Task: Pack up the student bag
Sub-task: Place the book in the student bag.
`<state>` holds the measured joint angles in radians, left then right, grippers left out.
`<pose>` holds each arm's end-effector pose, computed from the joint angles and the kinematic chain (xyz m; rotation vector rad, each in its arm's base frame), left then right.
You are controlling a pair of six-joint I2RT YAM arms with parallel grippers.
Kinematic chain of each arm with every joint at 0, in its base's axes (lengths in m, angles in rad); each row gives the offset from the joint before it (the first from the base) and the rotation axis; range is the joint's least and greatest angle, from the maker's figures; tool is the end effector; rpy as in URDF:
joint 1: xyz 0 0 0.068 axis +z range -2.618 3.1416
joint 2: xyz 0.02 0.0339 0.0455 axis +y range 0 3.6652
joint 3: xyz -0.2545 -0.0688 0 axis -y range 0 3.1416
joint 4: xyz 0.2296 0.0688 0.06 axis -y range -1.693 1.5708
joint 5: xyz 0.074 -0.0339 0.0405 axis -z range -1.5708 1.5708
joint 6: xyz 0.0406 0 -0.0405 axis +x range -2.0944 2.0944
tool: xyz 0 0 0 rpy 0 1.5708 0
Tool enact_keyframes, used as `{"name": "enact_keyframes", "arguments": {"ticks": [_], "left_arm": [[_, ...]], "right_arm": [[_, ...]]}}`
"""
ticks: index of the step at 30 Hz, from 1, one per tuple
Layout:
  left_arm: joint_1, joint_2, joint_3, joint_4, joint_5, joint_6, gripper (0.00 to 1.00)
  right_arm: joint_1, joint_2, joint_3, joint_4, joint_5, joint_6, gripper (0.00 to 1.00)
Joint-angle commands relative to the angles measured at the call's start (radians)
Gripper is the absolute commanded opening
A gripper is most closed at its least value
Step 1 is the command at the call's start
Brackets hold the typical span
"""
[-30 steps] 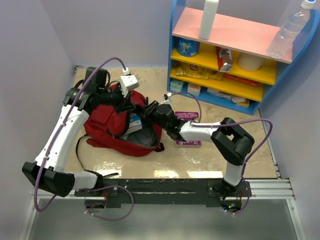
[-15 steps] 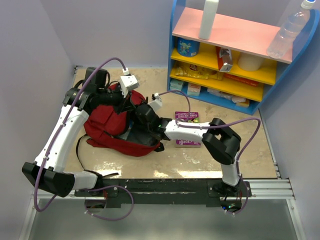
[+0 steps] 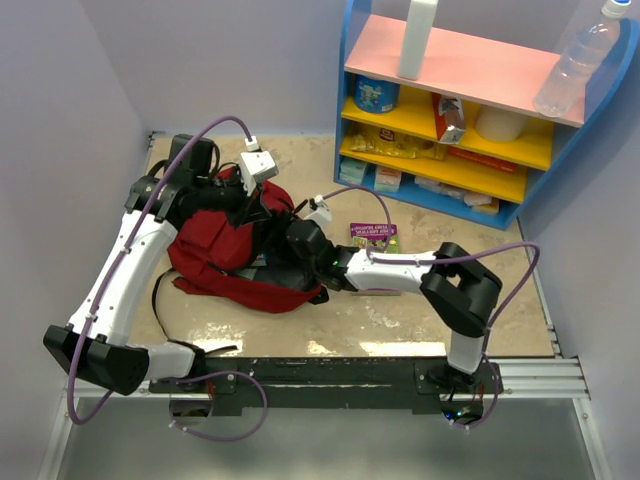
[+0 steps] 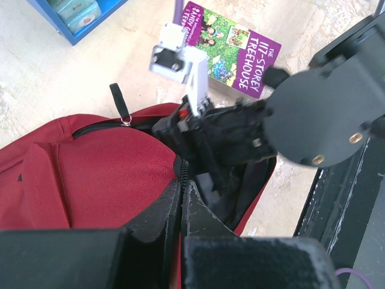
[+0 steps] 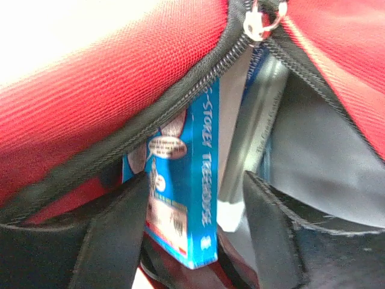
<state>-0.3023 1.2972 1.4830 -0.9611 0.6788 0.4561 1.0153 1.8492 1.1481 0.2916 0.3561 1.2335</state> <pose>0.2227 -0.0962 0.3860 1.1236 1.9333 -0.7072 0.2266 0.3382 0.2113 0.4784 2.0749 1.0871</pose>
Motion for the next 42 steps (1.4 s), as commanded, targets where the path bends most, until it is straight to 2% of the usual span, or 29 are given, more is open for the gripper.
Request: {"name": "enact_keyframes", "arguments": {"ticks": [1,3,4,7,9,14,16,28,29,31,32,33,35,36,39,42], "left_arm": [[-0.004,-0.039,0.031,0.025,0.082,0.0,0.0],[-0.004,-0.039,0.028,0.028,0.084,-0.005,0.0],[-0.004,-0.039,0.025,0.03,0.084,-0.005,0.0],[-0.004,-0.039,0.023,0.036,0.088,-0.016,0.0],[-0.006,-0.038,0.026,0.038,0.09,-0.019,0.0],[-0.006,-0.033,0.04,0.032,0.084,-0.019,0.0],[-0.004,-0.033,0.039,0.032,0.085,-0.02,0.0],[-0.006,-0.032,0.059,0.022,0.079,-0.016,0.0],[-0.004,-0.03,0.059,0.021,0.077,-0.014,0.0],[-0.004,-0.032,0.057,0.019,0.076,-0.011,0.0],[-0.006,-0.032,0.057,0.019,0.076,-0.008,0.0],[-0.004,-0.032,0.056,0.019,0.076,-0.01,0.0],[-0.004,-0.035,0.051,0.025,0.079,-0.01,0.0],[-0.006,-0.032,0.046,0.028,0.084,-0.011,0.0],[-0.006,-0.032,0.037,0.039,0.09,-0.014,0.0],[-0.004,-0.032,0.026,0.047,0.093,-0.017,0.0]], "right_arm": [[-0.003,-0.105,-0.08,0.038,-0.002,-0.057,0.58],[-0.003,-0.134,-0.103,0.035,-0.002,-0.072,0.48],[-0.003,-0.14,-0.12,0.034,-0.009,-0.075,0.37],[-0.003,-0.15,-0.125,0.021,-0.009,-0.097,0.17],[-0.001,-0.147,-0.123,0.024,-0.008,-0.115,0.08],[0.0,-0.113,-0.084,0.037,-0.051,-0.137,0.04],[0.0,-0.088,-0.059,0.043,-0.066,-0.135,0.0],[0.034,0.033,0.073,0.029,-0.126,-0.118,0.01],[0.032,0.022,0.064,0.027,-0.12,-0.121,0.03],[0.011,-0.034,0.024,0.03,-0.12,-0.14,0.18],[0.002,-0.065,0.004,0.029,-0.12,-0.169,0.28],[-0.006,-0.129,-0.042,0.021,-0.117,-0.18,0.43],[-0.041,-0.207,-0.103,0.02,-0.129,-0.199,0.53],[-0.05,-0.291,-0.166,0.017,-0.128,-0.21,0.61],[-0.081,-0.428,-0.293,-0.049,-0.092,-0.233,0.76],[-0.148,-0.6,-0.413,-0.103,-0.083,-0.241,0.8]]}}
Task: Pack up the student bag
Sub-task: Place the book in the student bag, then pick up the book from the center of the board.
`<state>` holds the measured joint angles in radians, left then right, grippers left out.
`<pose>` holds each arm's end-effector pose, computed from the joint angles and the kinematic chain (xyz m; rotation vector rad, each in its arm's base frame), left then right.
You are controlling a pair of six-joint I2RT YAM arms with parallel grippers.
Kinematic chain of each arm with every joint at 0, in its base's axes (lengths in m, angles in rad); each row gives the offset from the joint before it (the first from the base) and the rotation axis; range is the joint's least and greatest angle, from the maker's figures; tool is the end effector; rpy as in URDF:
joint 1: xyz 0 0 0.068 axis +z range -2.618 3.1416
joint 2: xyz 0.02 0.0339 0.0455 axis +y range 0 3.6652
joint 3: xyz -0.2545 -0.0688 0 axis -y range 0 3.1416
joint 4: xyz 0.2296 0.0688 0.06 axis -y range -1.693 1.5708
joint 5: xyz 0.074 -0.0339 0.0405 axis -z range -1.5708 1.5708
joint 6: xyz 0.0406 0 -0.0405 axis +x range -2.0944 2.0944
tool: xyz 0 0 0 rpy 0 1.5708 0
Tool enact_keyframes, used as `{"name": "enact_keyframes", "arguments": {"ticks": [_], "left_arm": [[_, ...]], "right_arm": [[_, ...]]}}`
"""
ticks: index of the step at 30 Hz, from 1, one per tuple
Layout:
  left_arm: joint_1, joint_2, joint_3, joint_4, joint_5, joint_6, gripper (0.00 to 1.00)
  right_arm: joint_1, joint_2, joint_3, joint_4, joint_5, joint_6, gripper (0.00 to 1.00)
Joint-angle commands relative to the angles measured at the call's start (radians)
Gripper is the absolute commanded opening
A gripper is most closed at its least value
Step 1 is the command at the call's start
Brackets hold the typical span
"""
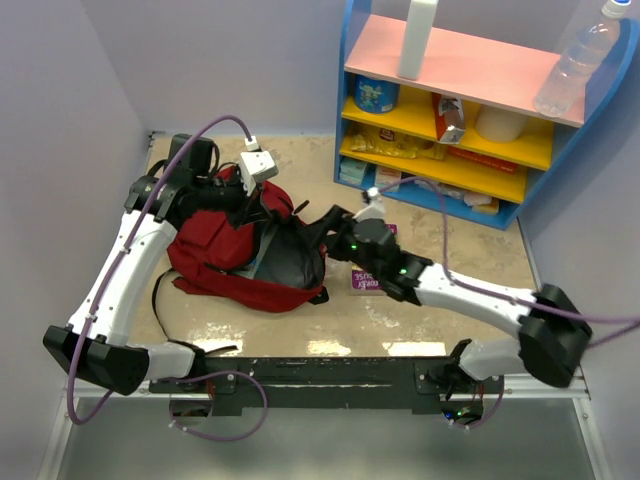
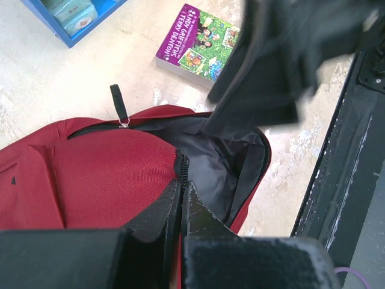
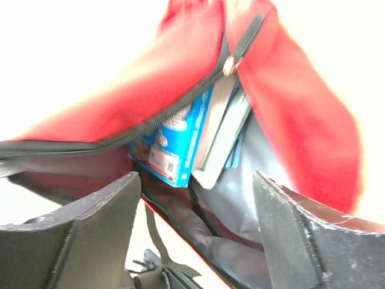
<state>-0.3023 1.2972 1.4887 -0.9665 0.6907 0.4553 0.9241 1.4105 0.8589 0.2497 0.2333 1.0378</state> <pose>0.2218 -0.0963 0.3875 1.1264 1.9275 -0.7209 0.1971 0.2455 0.2618 0.2885 2.0054 1.1030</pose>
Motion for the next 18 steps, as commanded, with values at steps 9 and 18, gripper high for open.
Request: {"name": "enact_keyframes", "arguments": {"ticks": [9,18], "left_arm": [[-0.004,-0.035,0.03,0.049,0.072,-0.029,0.05],[-0.006,-0.042,0.111,0.014,0.009,-0.061,0.6]], "right_arm": [[-0.358,-0.456,-0.238,-0.472,0.144,-0.104,0.84],[-0.554,-0.365,-0.33,-0.416,0.006,-0.16,0.95]]}}
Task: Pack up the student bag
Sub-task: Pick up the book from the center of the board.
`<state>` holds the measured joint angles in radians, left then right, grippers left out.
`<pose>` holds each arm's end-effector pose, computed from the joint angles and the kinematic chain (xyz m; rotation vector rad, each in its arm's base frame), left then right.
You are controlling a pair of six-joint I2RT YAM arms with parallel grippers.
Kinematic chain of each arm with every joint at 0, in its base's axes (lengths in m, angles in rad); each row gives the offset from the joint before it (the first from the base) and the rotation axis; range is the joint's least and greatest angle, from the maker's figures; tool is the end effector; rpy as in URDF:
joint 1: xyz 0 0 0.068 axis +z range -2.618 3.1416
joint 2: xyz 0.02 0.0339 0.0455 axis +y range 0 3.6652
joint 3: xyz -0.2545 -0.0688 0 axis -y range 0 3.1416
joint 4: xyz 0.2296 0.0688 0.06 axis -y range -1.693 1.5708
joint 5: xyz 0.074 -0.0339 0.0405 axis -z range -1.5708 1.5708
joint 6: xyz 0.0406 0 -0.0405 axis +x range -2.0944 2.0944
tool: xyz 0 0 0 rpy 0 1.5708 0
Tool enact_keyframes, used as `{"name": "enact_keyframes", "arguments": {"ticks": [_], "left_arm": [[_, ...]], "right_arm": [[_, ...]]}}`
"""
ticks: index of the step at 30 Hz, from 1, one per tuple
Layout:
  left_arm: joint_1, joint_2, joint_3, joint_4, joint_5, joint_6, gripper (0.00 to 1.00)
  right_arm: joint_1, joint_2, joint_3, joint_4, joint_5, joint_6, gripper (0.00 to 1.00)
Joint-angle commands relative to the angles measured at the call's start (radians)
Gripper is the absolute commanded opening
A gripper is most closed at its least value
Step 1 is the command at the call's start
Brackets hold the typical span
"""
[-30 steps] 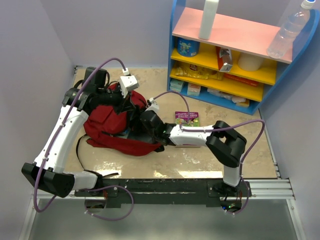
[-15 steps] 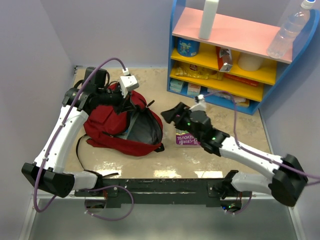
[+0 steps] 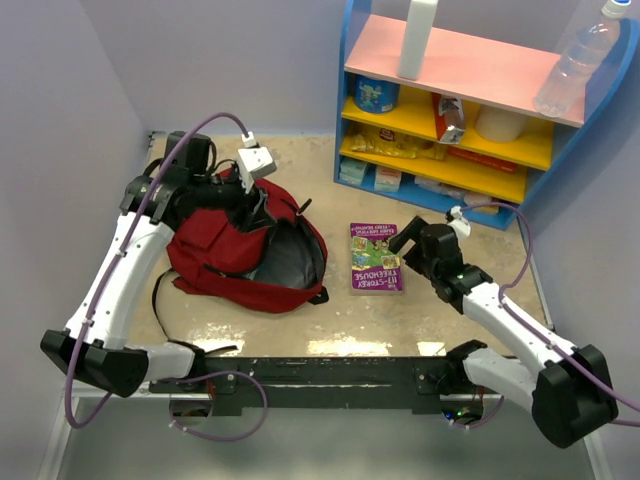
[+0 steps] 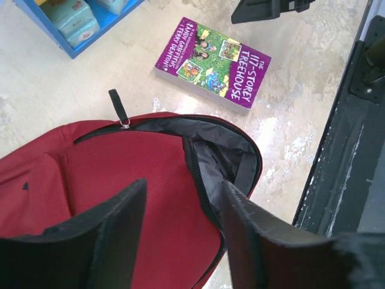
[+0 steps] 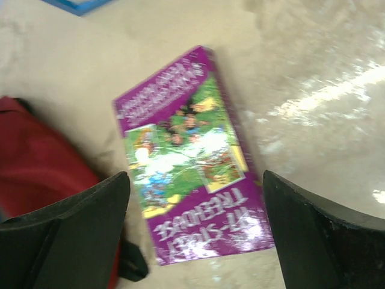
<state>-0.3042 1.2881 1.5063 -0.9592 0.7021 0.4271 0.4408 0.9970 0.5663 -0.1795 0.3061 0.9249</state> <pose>0.2189 -0.0962 0.3953 1.1063 1.9074 -0.7368 0.1933 0.0776 0.2213 0.6918 2.0720 0.4553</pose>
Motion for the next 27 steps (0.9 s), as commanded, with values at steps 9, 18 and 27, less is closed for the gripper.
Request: {"name": "enact_keyframes", "arguments": {"ticks": [9,18,27], "left_arm": [[-0.139,0.115,0.41,-0.056,0.047,-0.111,0.7],[-0.526,0.302,0.154,0.199,-0.116,-0.076,0.72],[-0.533,0.549,0.071,0.531,-0.302,-0.351,0.72]], "right_arm": [[-0.195,0.107,-0.085,0.12,-0.246,-0.1,0.98],[-0.226,0.155,-0.097,0.175,-0.331,-0.075,0.98],[-0.235,0.187,-0.075,0.213,-0.363,-0.074,0.98]]}}
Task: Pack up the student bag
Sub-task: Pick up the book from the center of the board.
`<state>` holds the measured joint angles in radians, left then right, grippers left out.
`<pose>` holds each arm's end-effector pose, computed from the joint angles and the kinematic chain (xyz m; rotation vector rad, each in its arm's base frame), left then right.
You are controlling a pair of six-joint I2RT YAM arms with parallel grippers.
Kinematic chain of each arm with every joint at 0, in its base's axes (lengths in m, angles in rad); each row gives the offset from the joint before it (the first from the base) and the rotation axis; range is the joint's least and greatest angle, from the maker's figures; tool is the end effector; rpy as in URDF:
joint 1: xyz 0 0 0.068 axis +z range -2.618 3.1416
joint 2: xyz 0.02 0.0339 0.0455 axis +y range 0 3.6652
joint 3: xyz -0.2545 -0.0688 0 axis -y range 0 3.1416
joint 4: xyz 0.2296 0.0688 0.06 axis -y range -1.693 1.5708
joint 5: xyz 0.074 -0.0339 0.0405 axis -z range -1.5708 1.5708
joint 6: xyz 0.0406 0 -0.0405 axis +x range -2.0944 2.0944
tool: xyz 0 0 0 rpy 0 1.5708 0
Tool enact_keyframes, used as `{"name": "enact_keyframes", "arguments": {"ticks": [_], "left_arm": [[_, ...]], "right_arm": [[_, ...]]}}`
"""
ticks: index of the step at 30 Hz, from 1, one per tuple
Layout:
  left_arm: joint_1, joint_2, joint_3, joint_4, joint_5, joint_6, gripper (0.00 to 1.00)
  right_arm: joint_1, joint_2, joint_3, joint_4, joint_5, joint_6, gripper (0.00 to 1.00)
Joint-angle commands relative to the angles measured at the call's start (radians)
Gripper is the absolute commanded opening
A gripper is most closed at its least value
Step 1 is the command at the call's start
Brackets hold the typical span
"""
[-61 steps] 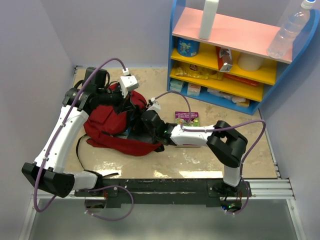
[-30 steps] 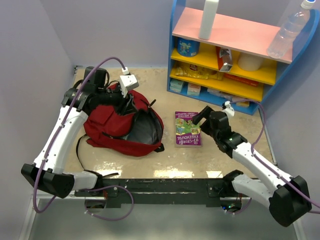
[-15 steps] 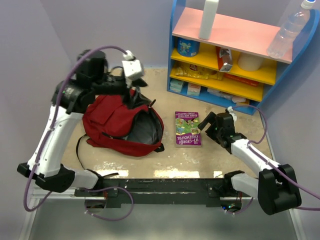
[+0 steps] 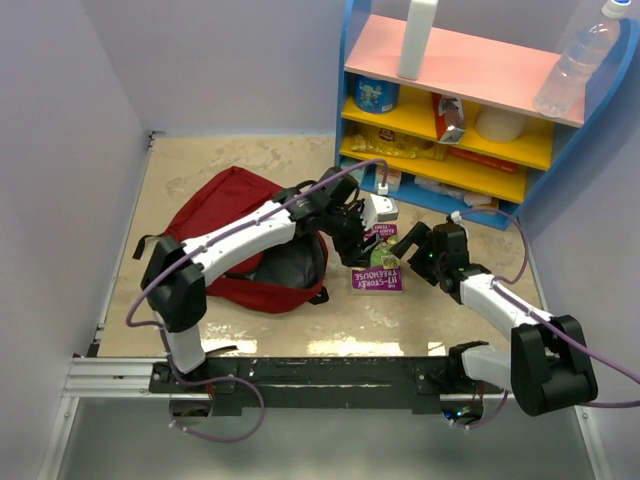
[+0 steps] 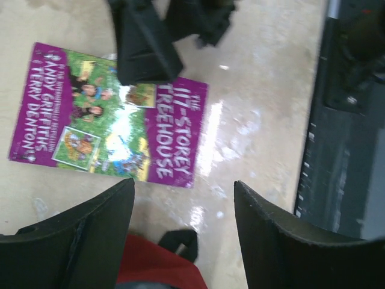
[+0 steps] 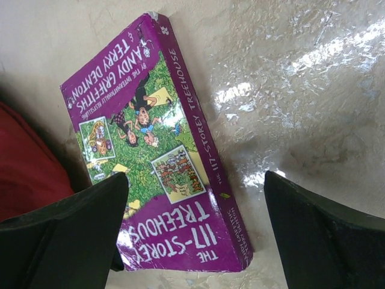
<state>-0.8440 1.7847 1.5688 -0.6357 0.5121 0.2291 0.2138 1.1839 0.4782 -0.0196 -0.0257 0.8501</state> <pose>0.2398 -0.2996 0.2893 1.4668 1.9922 -0.8944 0.2181 0.0484 0.1699 0.7267 2.2504 0.5658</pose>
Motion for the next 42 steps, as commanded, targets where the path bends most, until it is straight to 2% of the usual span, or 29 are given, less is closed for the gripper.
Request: {"name": "enact_keyframes", "arguments": {"ticks": [1,7,11,17,23,36,42], "left_arm": [[0.008,0.074,0.011,0.214,-0.125,-0.177,0.72],[0.013,0.183,0.034,0.3,-0.231,-0.368,0.72],[0.028,0.225,0.037,0.28,-0.337,-0.462,0.72],[0.069,0.2,-0.033,0.344,-0.4,-0.531,0.72],[0.071,0.202,-0.064,0.353,-0.483,-0.537,0.71],[0.071,0.303,-0.055,0.357,-0.402,-0.548,0.71],[0.063,0.369,0.002,0.347,-0.327,-0.554,0.66]], "right_arm": [[-0.01,-0.001,0.013,0.056,-0.031,0.004,0.98],[-0.013,-0.021,-0.007,0.081,-0.056,0.03,0.97],[-0.022,-0.049,-0.024,0.073,-0.052,0.018,0.97],[-0.037,-0.082,-0.059,0.067,-0.06,0.03,0.97],[-0.045,-0.083,-0.084,0.098,-0.075,0.029,0.97],[-0.05,-0.056,-0.148,0.201,-0.134,0.053,0.95],[-0.05,-0.107,-0.233,0.25,-0.169,0.056,0.95]]}}
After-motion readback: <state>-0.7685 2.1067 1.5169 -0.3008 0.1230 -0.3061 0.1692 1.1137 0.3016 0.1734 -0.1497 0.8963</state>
